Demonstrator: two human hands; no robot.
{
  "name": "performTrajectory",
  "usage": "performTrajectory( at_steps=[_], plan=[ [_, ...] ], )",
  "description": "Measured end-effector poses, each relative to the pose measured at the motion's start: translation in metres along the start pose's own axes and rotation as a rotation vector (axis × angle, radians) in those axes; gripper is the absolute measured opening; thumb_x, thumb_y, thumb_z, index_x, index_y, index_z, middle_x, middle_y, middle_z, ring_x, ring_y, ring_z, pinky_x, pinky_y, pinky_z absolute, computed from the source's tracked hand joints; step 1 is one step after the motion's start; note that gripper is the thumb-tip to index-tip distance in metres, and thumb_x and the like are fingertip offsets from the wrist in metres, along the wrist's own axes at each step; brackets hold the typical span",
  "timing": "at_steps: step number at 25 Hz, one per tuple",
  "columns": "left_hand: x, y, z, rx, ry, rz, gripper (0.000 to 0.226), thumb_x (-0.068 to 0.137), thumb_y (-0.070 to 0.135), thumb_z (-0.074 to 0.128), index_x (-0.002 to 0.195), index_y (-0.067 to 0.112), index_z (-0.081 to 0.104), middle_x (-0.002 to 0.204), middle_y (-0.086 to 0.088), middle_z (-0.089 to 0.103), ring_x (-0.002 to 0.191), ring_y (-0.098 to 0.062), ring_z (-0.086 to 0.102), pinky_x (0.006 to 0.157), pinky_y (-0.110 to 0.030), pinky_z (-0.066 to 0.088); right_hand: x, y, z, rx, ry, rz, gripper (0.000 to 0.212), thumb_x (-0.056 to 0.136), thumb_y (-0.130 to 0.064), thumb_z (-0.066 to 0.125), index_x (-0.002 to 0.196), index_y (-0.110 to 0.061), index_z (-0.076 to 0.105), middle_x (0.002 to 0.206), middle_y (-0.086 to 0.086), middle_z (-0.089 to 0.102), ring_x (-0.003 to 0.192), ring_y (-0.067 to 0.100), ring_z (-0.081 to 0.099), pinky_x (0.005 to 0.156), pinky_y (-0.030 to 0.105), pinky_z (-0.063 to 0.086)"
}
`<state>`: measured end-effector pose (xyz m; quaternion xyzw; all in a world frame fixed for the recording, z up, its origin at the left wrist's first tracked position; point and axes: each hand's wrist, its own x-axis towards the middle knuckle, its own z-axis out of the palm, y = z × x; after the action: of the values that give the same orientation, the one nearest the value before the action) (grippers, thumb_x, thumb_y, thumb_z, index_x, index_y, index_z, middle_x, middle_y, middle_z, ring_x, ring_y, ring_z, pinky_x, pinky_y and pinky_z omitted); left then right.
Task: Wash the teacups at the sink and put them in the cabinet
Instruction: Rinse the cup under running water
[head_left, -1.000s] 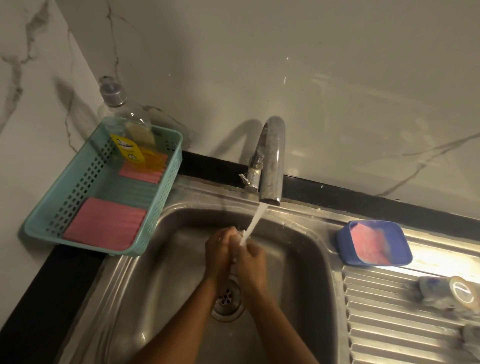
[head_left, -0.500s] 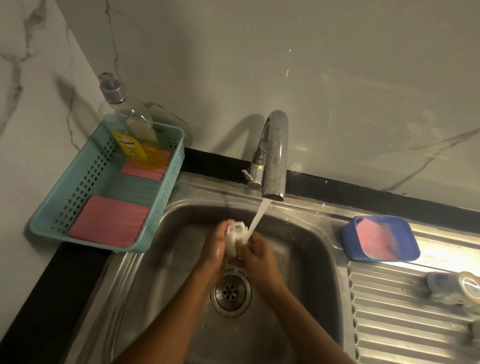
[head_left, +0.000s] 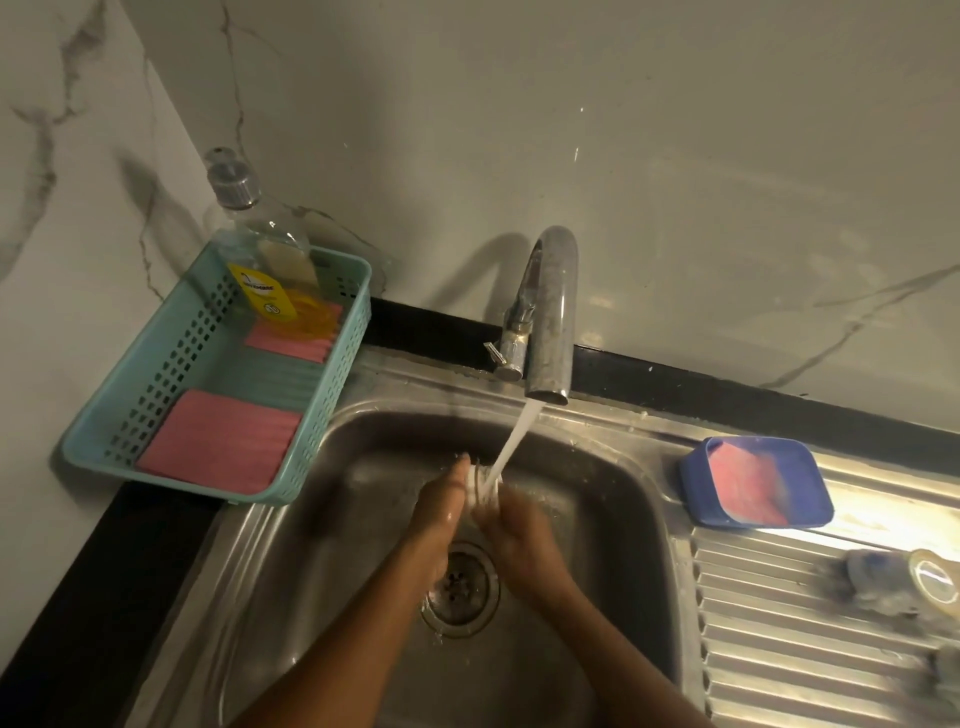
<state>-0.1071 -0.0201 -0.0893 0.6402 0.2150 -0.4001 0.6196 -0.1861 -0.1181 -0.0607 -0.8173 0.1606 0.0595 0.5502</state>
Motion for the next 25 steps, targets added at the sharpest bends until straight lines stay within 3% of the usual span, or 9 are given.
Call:
performTrajectory(
  at_steps=[2,4,8,10,13,15,18,23,25],
  plan=[
    [-0.007,-0.009,0.002,-0.075,0.04,0.34,0.039,0.101,0.048,0.052,0.1,0.019,0.078,0.096,-0.007,0.078,0.096,-0.026,0.073,0.091,-0.048,0.057,0.007,-0.03,0.004,0.395,0.076,0.149,0.024,0.106,-0.015,0.046,0.103,-0.008,0.068,0.086,0.0,0.075,0.081,0.008,0.07,0.07,0.022,0.054],
    [-0.01,-0.005,0.001,-0.192,0.072,0.519,0.029,0.102,0.032,0.056,0.101,0.009,0.075,0.097,-0.012,0.077,0.095,-0.03,0.073,0.085,-0.046,0.058,0.006,-0.04,0.015,0.535,0.098,0.204,0.028,0.108,-0.021,0.044,0.109,-0.011,0.069,0.094,0.004,0.076,0.091,0.015,0.072,0.076,0.026,0.058],
    [-0.008,0.01,0.007,-0.237,0.22,0.074,0.041,0.09,0.039,0.059,0.087,0.001,0.075,0.081,-0.016,0.074,0.075,-0.032,0.069,0.069,-0.038,0.053,-0.009,-0.003,0.021,-0.054,-0.005,0.004,0.035,0.106,-0.048,0.035,0.113,-0.034,0.066,0.115,-0.012,0.07,0.121,-0.006,0.056,0.126,0.037,0.012],
    [-0.009,0.008,0.003,-0.111,0.109,-0.145,0.047,0.098,0.047,0.05,0.095,0.008,0.076,0.084,-0.012,0.075,0.077,-0.026,0.069,0.07,-0.035,0.052,-0.002,0.008,0.01,-0.302,-0.129,0.019,0.046,0.105,-0.058,0.024,0.106,-0.036,0.064,0.102,-0.017,0.072,0.115,-0.016,0.055,0.125,0.03,-0.007],
    [-0.019,0.003,0.005,0.028,0.012,-0.011,0.044,0.103,0.051,0.043,0.102,0.019,0.074,0.098,-0.012,0.076,0.091,-0.026,0.072,0.082,-0.042,0.06,0.005,-0.013,-0.008,0.13,-0.024,0.146,0.037,0.103,-0.041,0.041,0.094,-0.016,0.066,0.078,-0.007,0.072,0.079,-0.006,0.068,0.086,0.014,0.049],
    [-0.016,0.0,0.008,0.028,0.077,0.34,0.029,0.104,0.038,0.049,0.109,0.021,0.071,0.106,-0.009,0.074,0.095,-0.021,0.071,0.085,-0.041,0.059,0.008,-0.03,-0.004,0.43,0.075,0.252,0.03,0.106,-0.024,0.045,0.104,-0.005,0.068,0.086,0.002,0.073,0.075,0.005,0.07,0.066,0.015,0.052],
    [-0.008,0.014,0.006,-0.226,0.13,0.457,0.023,0.091,0.027,0.066,0.098,0.008,0.076,0.096,-0.017,0.075,0.093,-0.036,0.072,0.087,-0.05,0.058,0.001,-0.041,0.011,0.65,0.063,0.231,0.031,0.107,-0.026,0.042,0.117,-0.014,0.069,0.111,0.005,0.073,0.104,0.017,0.069,0.093,0.036,0.055],
    [-0.011,0.031,-0.001,-0.225,-0.052,-0.235,0.03,0.089,0.033,0.059,0.084,0.007,0.073,0.068,-0.01,0.069,0.06,-0.025,0.064,0.058,-0.029,0.051,-0.008,0.018,-0.009,-0.403,-0.179,-0.379,0.037,0.107,-0.04,0.038,0.137,-0.029,0.056,0.144,-0.017,0.053,0.144,0.003,0.037,0.126,0.047,0.004],
    [-0.015,0.026,0.001,-0.226,-0.095,-0.244,0.036,0.094,0.04,0.052,0.088,0.011,0.072,0.067,-0.007,0.068,0.061,-0.022,0.061,0.055,-0.027,0.049,0.001,0.014,-0.015,-0.461,-0.111,-0.304,0.024,0.107,-0.032,0.043,0.12,-0.028,0.063,0.123,-0.018,0.065,0.126,-0.007,0.051,0.125,0.045,0.015]
  ],
)
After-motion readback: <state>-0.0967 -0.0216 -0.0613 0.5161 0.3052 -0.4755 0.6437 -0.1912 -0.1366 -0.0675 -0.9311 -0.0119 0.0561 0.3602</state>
